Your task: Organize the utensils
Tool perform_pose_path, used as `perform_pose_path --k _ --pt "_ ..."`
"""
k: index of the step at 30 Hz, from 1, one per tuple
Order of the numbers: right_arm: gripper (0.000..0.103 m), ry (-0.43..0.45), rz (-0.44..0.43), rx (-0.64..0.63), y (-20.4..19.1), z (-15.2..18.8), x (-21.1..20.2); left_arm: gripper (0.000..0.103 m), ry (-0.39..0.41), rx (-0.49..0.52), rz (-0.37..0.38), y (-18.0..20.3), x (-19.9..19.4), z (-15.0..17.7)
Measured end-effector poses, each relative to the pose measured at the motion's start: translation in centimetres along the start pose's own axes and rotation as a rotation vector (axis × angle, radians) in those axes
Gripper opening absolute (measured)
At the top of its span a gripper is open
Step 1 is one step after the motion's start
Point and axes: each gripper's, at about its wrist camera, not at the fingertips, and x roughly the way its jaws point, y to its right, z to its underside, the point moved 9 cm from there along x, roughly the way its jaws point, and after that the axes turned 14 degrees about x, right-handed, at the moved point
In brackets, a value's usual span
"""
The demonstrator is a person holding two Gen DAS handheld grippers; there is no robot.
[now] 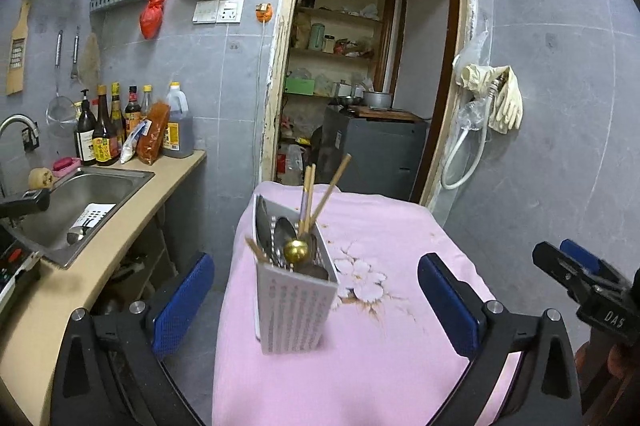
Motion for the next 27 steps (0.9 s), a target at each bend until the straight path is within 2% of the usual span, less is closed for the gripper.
perform_pose_path --k 14,20,27 --pt "0.102 -0.075 -0.008 -0.042 1.8 5.1 -5.5 0.103 -0.053 0.016 -0.023 3.4 -5.6 5.5" --pt "0.102 -0.105 -0.010 -0.038 2.6 6.7 -6.6 0.103 -0.063 0.010 -0.032 4.1 -6.8 6.7" --pt "0.102 -0.110 -0.017 -0.039 2.9 7.0 -7.0 0.103 -0.070 0.011 -0.037 4.5 -7.3 7.2"
